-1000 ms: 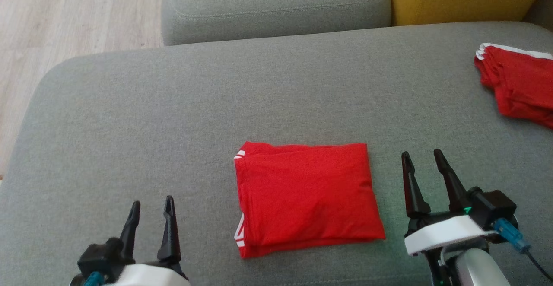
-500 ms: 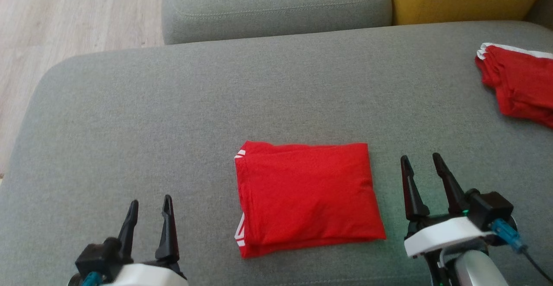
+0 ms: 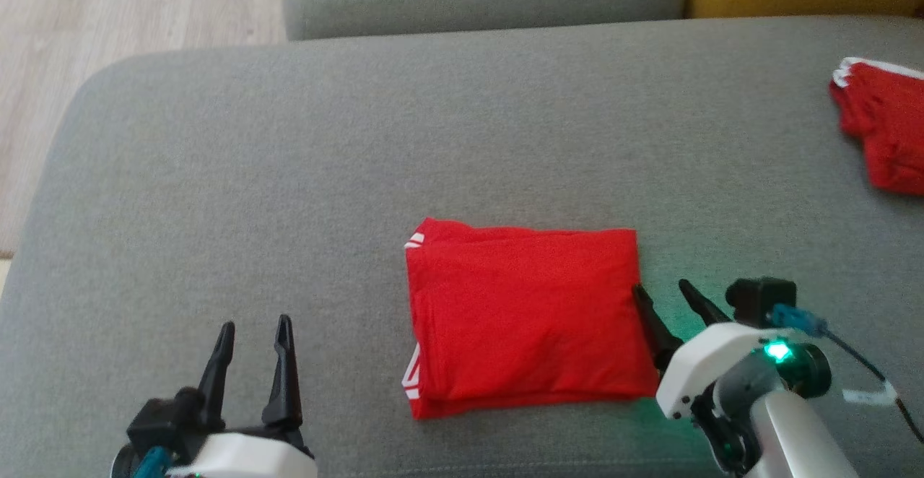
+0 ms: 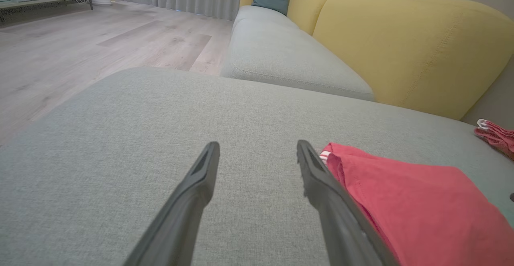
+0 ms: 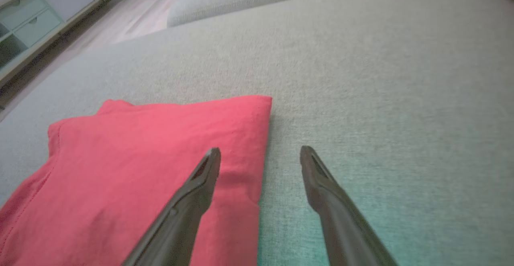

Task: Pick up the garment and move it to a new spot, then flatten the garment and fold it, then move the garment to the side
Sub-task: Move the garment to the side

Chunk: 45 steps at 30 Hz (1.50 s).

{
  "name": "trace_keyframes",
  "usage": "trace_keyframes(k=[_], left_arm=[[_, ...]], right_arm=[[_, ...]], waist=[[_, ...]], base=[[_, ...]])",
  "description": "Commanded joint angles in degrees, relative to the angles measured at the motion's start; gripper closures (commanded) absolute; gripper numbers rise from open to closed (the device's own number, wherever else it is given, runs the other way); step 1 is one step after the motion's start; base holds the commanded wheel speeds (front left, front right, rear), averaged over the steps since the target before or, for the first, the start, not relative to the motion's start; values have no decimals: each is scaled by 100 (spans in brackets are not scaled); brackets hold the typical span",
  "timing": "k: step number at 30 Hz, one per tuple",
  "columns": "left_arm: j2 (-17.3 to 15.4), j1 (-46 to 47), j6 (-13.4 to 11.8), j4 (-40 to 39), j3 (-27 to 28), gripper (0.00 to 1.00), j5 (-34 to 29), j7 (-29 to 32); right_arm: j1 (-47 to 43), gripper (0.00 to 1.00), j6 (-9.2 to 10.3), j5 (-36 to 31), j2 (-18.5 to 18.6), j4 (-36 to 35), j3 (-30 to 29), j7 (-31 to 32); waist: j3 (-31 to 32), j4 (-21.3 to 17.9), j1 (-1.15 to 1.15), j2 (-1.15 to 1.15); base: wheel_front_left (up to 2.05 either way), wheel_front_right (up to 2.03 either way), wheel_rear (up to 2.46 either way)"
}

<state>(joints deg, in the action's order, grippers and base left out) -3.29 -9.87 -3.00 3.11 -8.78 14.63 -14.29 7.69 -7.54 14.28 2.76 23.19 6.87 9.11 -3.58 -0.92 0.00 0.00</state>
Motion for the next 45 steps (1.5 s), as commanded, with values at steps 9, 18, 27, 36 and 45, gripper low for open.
trace_keyframes(k=[9, 18, 27, 36, 45], left_arm=[[40, 451, 27, -332, 139, 0, -86, -71], [41, 513, 17, -362, 142, 0, -85, -71], [41, 558, 25, -507, 166, 0, -186, -71], [41, 624, 116, -689, 200, 0, -354, -71], [-19, 759, 202, -843, 170, 0, -536, -71]], right_arm=[[545, 0, 5, 387, 229, 95, 353, 925], [632, 78, 5, 797, 407, 75, 710, 1522], [704, 100, 5, 899, 643, -240, 699, 1494], [977, 100, 5, 731, 980, -644, 113, 1234], [1222, 100, 5, 492, 1251, -1014, -453, 1195]], waist=[[-434, 292, 0, 0], [-540, 323, 0, 0], [-615, 87, 0, 0], [-780, -501, 0, 0], [-1149, -1466, 0, 0]], base=[[0, 0, 0], [0, 0, 0], [0, 0, 0], [0, 0, 0], [0, 0, 0]])
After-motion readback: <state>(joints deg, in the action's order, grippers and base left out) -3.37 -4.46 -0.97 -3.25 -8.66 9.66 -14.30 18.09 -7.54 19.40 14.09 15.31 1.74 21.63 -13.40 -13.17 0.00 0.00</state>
